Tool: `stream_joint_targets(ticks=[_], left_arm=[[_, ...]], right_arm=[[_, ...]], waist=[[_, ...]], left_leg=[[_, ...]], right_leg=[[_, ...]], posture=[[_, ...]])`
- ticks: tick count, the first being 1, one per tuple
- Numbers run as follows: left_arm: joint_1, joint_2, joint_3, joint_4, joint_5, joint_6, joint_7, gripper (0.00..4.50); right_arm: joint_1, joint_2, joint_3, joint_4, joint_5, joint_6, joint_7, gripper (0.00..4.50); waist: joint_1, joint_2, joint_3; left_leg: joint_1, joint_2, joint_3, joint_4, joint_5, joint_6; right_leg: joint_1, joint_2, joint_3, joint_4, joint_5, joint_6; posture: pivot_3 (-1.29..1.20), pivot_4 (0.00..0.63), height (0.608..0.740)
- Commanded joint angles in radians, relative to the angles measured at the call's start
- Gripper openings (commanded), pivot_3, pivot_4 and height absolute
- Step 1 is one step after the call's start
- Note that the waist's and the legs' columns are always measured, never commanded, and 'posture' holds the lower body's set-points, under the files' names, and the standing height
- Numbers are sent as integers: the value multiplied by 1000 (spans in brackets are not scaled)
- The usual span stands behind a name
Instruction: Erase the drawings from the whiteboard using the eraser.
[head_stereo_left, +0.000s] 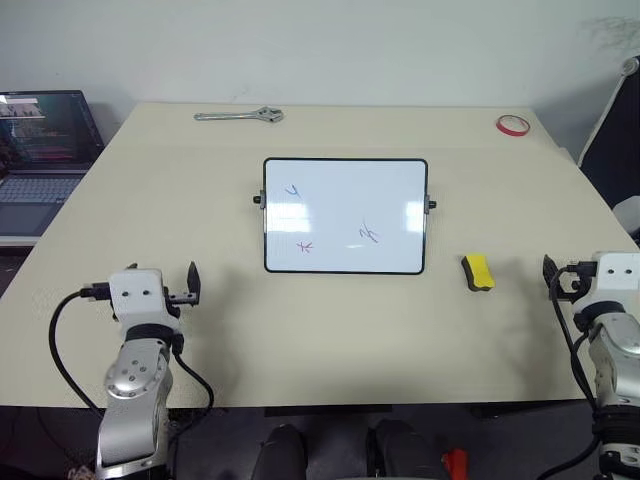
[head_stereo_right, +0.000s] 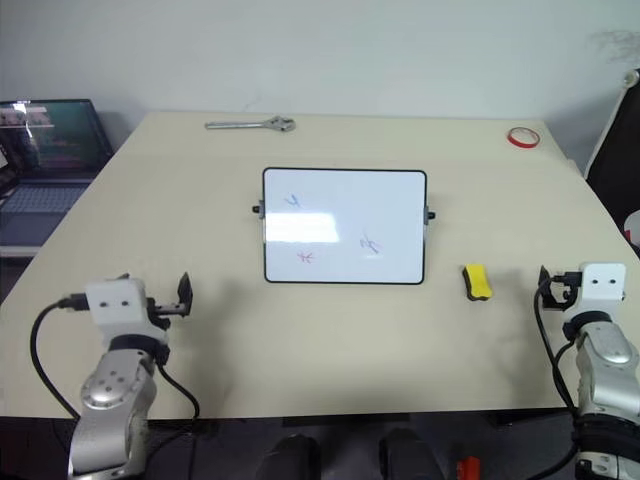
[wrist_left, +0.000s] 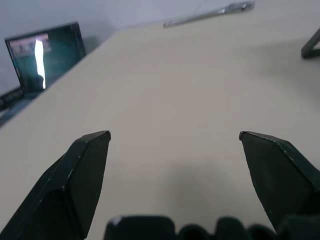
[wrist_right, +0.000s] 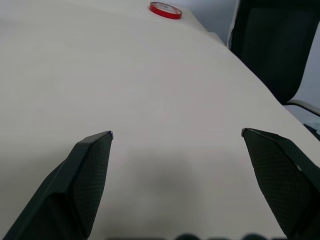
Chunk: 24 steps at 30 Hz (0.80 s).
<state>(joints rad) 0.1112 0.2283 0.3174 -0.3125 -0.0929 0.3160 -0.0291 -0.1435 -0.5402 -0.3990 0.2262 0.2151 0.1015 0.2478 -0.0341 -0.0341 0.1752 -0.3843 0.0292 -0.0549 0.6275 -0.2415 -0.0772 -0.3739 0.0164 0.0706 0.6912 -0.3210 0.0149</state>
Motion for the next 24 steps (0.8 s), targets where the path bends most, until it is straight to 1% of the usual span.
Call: stream_joint_targets(ticks=[1, 5, 8, 12, 15, 17, 19, 20, 23, 24], left_arm=[[-23, -14, 21, -21, -20, 19, 21, 4500], [-41, 5, 57, -61, -25, 17, 30, 4500], [-68, 63, 50, -66, -26, 4, -27, 4500], [-144, 131, 52, -81, -51, 13, -77, 4500], [-228, 201, 40, -81, -121, 15, -192, 4500], [-298, 232, 22, -89, -172, 57, -240, 4500], [-400, 238, -1, -85, -289, 133, -309, 4500], [-444, 253, -29, -66, -323, 153, -366, 4500], [-558, 302, -150, -16, -379, 195, -553, 4500], [-578, 320, -167, 0, -392, 200, -600, 4500]], right_arm=[[-10, 4, -32, -42, 22, 15, -14, 4473], [-6, 18, -12, -86, 21, 34, -16, 4473], [2, 18, 0, -155, 25, 43, 10, 4473], [16, 35, -14, -224, 42, 77, -3, 4473], [44, 64, 14, -340, 62, 121, -4, 4473], [63, 67, 24, -435, 94, 204, -2, 4473], [93, 48, 52, -565, 153, 315, 34, 4473], [108, 45, 63, -627, 176, 366, 38, 4473], [124, 37, 54, -747, 216, 538, -12, 4473], [122, 46, 59, -780, 221, 581, -36, 4473]], waist=[[1, 0, 0], [0, 0, 0], [0, 0, 0], [2, 0, 1], [6, 0, 1], [5, 1, 1], [6, 2, 1], [5, 2, 1], [4, 2, 1], [4, 2, 1]], left_leg=[[0, 0, -1, 0, 0, 0], [0, 0, 0, 0, 0, 0], [0, 0, 0, 0, 0, 0], [0, 0, -1, 0, 0, 0], [-1, 0, -2, 0, 0, 0], [-1, 0, -2, 0, 0, 0], [-2, 0, -3, 0, 0, 0], [-2, 0, -3, 1, 0, 0], [-5, -1, -4, 1, 0, 0], [-5, -2, -4, 1, 0, 0]], right_leg=[[0, 0, 0, 0, 0, 1], [1, 0, 0, 0, -2, 4], [0, 0, 0, 0, -2, 3], [1, 0, -1, -1, -2, 3], [1, 0, -1, -1, -1, 3], [0, 0, -2, -2, 1, 1], [0, 0, -2, -1, 0, 1], [0, 0, -3, -1, 0, 1], [0, 0, -4, -3, 1, 2], [0, 1, -5, -3, 1, 2]], posture=[[0, 150, 740], [0, 150, 740], [0, 150, 740], [0, 150, 740], [0, 150, 740], [0, 150, 740], [0, 150, 740], [0, 150, 740], [0, 150, 740], [0, 150, 740]])
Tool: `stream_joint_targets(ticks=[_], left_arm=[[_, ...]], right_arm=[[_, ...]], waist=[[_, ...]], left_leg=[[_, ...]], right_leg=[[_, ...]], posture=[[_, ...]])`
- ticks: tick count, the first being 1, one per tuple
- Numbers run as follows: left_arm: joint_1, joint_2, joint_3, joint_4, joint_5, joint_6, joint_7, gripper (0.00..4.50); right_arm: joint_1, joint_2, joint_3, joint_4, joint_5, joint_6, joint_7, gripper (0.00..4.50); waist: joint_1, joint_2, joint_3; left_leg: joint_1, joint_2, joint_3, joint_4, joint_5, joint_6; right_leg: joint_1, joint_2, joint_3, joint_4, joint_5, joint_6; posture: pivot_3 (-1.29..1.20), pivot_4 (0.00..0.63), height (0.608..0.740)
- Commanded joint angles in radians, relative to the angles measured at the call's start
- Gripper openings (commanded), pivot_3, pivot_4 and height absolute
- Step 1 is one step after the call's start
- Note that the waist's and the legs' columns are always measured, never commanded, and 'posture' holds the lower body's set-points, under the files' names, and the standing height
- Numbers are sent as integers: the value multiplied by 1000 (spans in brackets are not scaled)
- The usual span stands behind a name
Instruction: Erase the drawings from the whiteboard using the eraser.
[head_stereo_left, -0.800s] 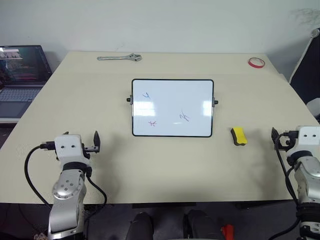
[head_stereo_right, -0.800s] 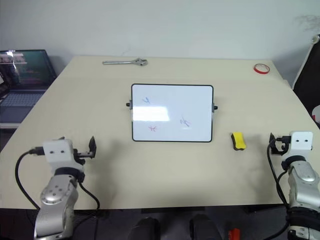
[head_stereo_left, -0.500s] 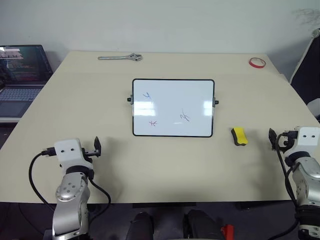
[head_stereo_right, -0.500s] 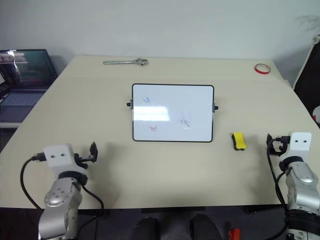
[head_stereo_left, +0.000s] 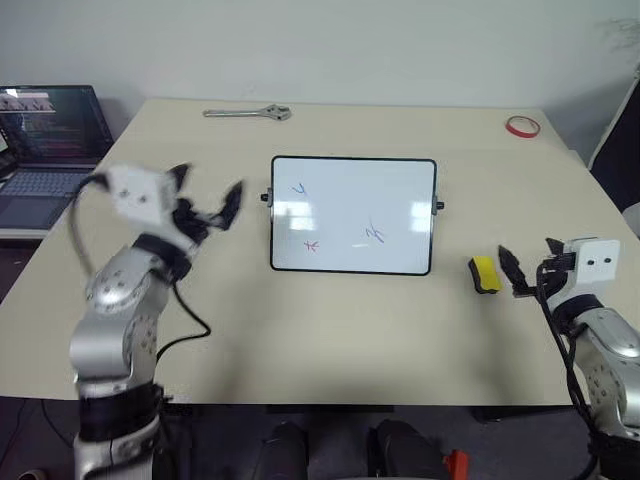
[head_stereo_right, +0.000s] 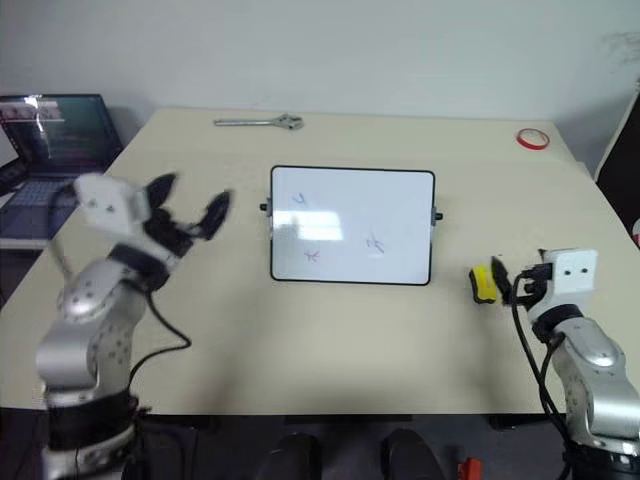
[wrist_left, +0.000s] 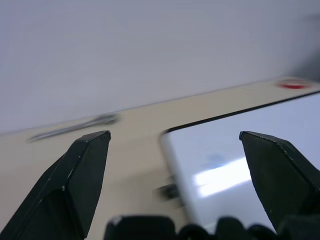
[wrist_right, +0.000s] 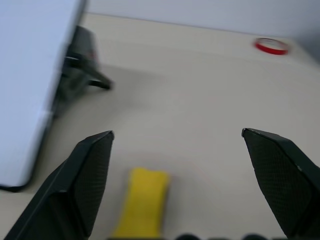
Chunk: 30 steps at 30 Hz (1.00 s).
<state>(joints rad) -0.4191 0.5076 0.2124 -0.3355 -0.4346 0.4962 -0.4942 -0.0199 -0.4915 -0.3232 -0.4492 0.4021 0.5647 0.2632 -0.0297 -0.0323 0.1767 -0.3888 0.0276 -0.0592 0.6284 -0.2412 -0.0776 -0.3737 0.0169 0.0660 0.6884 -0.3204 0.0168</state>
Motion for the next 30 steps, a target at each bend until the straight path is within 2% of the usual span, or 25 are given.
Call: stream_joint_targets(ticks=[1, 3, 6, 10, 16, 28, 29, 30], left_arm=[[-69, 63, -87, 40, -58, 16, -194, 4500], [-145, 112, -214, 108, -39, -23, -396, 4500], [-211, 161, -337, 200, 11, -109, -609, 4500], [-274, 164, -435, 307, 82, -232, -761, 4500], [-295, 106, -461, 355, 116, -303, -801, 4500], [-251, 81, -454, 310, 131, -306, -807, 4500], [-245, 84, -451, 307, 132, -305, -805, 4500], [-238, 86, -449, 305, 133, -305, -803, 4500]], right_arm=[[-10, 13, -17, -131, 42, 163, -84, 4473], [-28, 35, -9, -147, 63, 273, -129, 4473], [-51, 62, 4, -142, 66, 359, -168, 4473], [-103, 82, 52, -61, 8, 359, -195, 4473], [-161, 134, 87, 36, -46, 317, -223, 4473], [-208, 138, 101, 154, -109, 257, -190, 4473], [-210, 139, 101, 159, -110, 257, -189, 4112], [-212, 139, 102, 165, -112, 258, -188, 3940]], waist=[[-3, 0, 0], [-7, 1, 0], [-9, 2, 1], [-13, 2, 1], [-10, 2, 1], [-12, 2, 1], [-12, 2, 1], [-12, 2, 1]], left_leg=[[0, 0, 0, 0, 0, 0], [0, 1, 1, -1, 0, 0], [0, 0, 0, -1, 0, 0], [-3, 0, 3, -1, 0, 0], [-12, 1, 2, 0, 0, 1], [-11, 1, 3, 1, 0, 2], [-11, 1, 3, 1, 0, 2], [-11, 1, 3, 1, 0, 2]], right_leg=[[0, 0, 0, -1, 0, 0], [-1, 0, 1, 0, 0, 0], [-1, 4, 1, 0, 0, 0], [-5, 4, 3, 0, 0, 0], [-14, 4, 3, 2, 0, 0], [-14, 4, 3, 5, 0, -1], [-14, 4, 4, 6, 0, -1], [-14, 4, 4, 6, 0, -1]], posture=[[0, 150, 740], [0, 150, 740], [0, 150, 740], [0, 150, 740], [0, 150, 740], [0, 150, 740], [0, 150, 740], [0, 150, 740]])
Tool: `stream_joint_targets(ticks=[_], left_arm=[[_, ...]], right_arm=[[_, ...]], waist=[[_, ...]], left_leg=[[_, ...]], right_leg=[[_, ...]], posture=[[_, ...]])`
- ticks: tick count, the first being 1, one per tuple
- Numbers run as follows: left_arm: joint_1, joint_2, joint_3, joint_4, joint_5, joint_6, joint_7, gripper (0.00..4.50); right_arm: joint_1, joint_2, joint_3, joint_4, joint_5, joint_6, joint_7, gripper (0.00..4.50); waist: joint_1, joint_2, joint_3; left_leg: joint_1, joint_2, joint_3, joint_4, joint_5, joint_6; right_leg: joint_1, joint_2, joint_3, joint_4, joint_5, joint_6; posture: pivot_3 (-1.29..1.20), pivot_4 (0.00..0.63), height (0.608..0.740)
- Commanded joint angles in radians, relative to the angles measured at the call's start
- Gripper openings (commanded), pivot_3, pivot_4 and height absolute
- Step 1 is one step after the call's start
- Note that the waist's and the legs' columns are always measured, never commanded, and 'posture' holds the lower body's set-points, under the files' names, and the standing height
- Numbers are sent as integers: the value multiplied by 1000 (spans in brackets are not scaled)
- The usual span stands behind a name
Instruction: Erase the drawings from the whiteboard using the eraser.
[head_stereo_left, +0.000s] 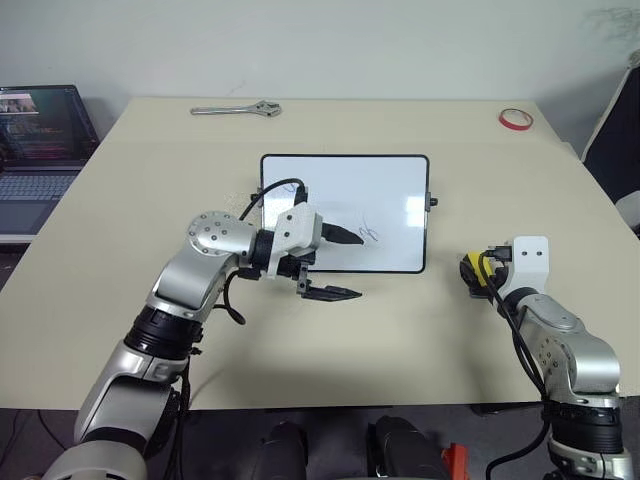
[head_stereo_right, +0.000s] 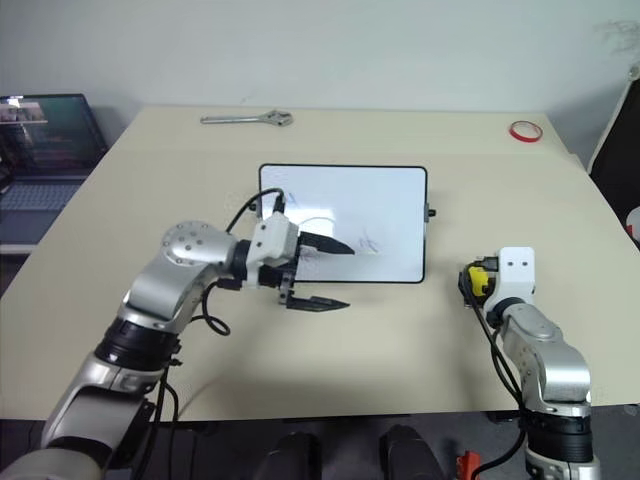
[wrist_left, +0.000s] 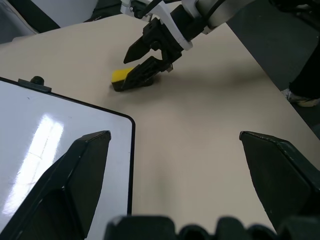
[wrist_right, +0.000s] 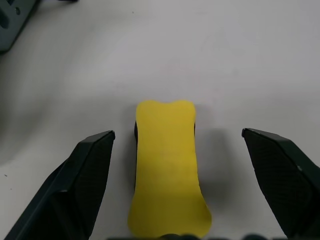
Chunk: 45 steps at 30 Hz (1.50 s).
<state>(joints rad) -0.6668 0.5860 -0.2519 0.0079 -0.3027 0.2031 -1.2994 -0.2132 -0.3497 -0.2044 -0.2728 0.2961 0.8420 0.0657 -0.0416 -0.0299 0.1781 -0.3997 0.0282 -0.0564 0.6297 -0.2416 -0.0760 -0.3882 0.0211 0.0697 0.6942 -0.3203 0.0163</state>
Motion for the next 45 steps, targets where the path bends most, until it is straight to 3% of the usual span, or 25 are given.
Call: stream_joint_targets(ticks=[1, 7, 9, 14, 20, 28, 32, 38, 45], left_arm=[[15, 10, 17, -40, 2, -11, 4, 4500], [37, 2, 33, -45, -4, -4, 35, 4500], [51, -6, 46, -52, -13, 12, 66, 4500], [142, 11, 119, -126, -30, 110, 190, 4500], [287, 51, 231, -283, -70, 263, 322, 4500], [414, 114, 303, -359, -51, 304, 404, 4500], [432, 121, 332, -342, -37, 279, 438, 4500], [437, 123, 337, -322, -18, 257, 474, 4500], [429, 118, 303, -374, -18, 293, 496, 4500]], right_arm=[[-20, -3, -14, -6, -6, -19, 12, 3626], [-33, 5, -9, 13, -8, -20, 20, 1425], [-40, 6, -7, 16, -11, -21, 22, 1129], [-34, -7, -5, -32, -7, -31, 43, 1129], [62, -42, -20, -226, 28, -36, 111, 1129], [173, -171, 76, -414, 71, -116, 336, 1126], [112, -169, 190, -376, 39, -188, 387, 1126], [-2, -146, 358, -217, -125, -337, 379, 1125], [-241, -30, 468, 112, -345, -493, 260, 1123]], waist=[[0, 0, 0], [0, 0, 0], [0, 0, 0], [-5, 0, 0], [-6, 0, 0], [-6, 0, 0], [-9, 0, 0], [-8, 0, 0], [-11, 0, 0]], left_leg=[[0, 0, 0, 0, 0, 0], [0, 0, 0, 1, 0, 0], [0, 0, 0, 1, 0, 0], [1, 1, 0, 1, 0, 0], [0, 1, -1, 1, 0, 0], [2, 1, -1, 1, 0, 0], [2, 1, 0, 2, 0, 0], [2, 0, 0, 2, 0, 0], [2, 1, -1, 3, 0, 0]], right_leg=[[0, 0, 0, 0, 0, 0], [0, 0, 0, 2, 0, 0], [0, 0, 0, 2, 0, 0], [0, 0, 1, 2, 0, 0], [0, -4, 0, 2, 0, 0], [1, -4, 0, 3, 0, 0], [1, -4, 0, 3, 0, 0], [1, -4, 0, 3, 0, 0], [1, -4, -1, 4, 0, 0]], posture=[[0, 150, 740], [0, 150, 740], [0, 150, 740], [0, 150, 740], [0, 150, 740], [0, 150, 740], [0, 150, 740], [0, 150, 740], [0, 150, 740]])
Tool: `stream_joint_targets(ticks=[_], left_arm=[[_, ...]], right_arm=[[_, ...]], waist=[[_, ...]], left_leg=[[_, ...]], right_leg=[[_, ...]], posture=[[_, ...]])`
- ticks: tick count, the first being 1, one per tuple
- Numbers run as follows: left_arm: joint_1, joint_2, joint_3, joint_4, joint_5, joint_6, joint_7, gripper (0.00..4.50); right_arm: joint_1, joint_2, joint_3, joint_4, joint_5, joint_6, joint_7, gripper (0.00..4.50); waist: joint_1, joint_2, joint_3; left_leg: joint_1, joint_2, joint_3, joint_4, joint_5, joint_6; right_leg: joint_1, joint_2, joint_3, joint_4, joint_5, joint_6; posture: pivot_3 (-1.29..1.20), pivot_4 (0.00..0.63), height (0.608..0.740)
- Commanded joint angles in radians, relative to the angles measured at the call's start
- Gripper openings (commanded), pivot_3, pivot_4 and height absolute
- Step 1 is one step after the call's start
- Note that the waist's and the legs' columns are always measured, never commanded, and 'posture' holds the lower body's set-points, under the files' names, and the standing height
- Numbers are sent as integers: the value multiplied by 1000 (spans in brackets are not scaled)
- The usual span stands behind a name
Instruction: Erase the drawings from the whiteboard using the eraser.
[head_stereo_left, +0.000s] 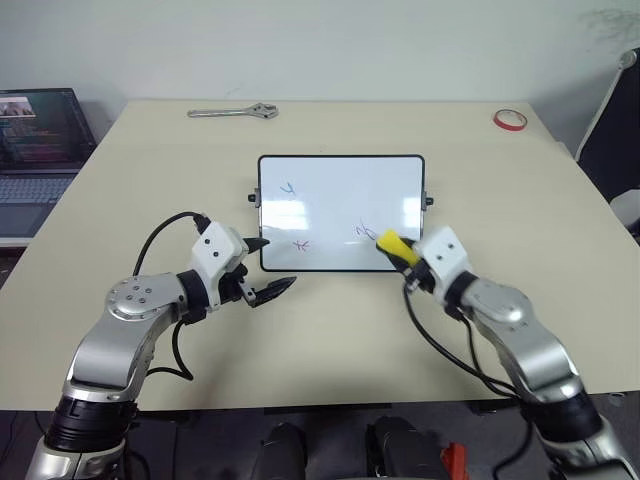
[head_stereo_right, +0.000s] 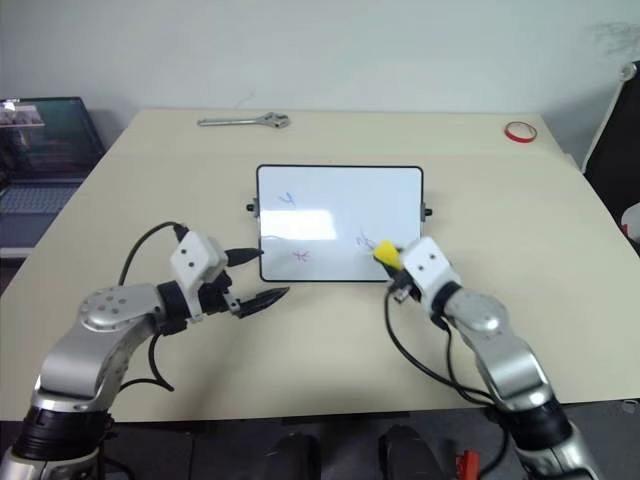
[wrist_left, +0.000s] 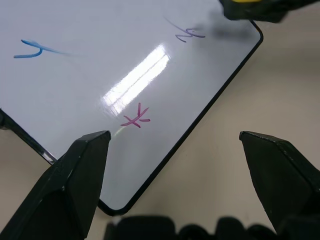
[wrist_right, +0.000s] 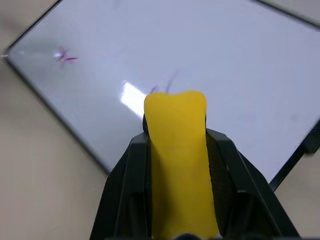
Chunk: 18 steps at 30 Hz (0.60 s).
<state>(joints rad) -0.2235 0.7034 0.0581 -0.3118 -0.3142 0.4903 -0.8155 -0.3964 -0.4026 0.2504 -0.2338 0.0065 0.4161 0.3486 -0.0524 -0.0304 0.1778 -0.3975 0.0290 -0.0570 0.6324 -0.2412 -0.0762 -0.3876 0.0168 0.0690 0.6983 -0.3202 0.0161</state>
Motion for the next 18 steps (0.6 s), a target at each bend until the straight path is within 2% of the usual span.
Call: stream_joint_targets(ticks=[1, 7, 11, 13, 18], left_arm=[[-16, -1, -13, -61, -5, 9, 13, 4500], [-20, -7, -33, -79, -3, 22, 26, 4500], [-21, -8, -33, -78, -6, 19, 24, 4500], [-18, -6, -29, -73, -7, 14, 20, 4500], [-14, -4, -28, -72, -2, 7, 19, 4500]], right_arm=[[-83, 33, 19, 109, -72, -82, -25, 1123], [-180, 78, 71, 247, -128, -94, 28, 1123], [-155, 12, 177, 238, -176, -45, 176, 1123], [-165, -4, 196, 255, -229, -76, 159, 1123], [-284, 62, 102, 404, -295, -160, -60, 1122]], waist=[[0, 0, 0], [0, 0, 0], [1, 0, 0], [1, 0, 0], [-2, 0, 0]], left_leg=[[0, 0, 0, 0, 0, 0], [-1, 0, 0, 0, 0, 0], [0, 0, 0, 0, 0, 0], [0, 0, -1, 1, 0, 0], [1, 0, -1, 8, 0, 0]], right_leg=[[0, 0, 0, 0, 0, 0], [0, -1, 0, -1, 0, 0], [0, -1, 0, 0, 0, 0], [0, -1, 0, 0, 0, 0], [2, 0, 0, 7, 0, 0]], posture=[[0, 150, 740], [0, 150, 740], [0, 150, 740], [0, 150, 740], [0, 150, 740]])
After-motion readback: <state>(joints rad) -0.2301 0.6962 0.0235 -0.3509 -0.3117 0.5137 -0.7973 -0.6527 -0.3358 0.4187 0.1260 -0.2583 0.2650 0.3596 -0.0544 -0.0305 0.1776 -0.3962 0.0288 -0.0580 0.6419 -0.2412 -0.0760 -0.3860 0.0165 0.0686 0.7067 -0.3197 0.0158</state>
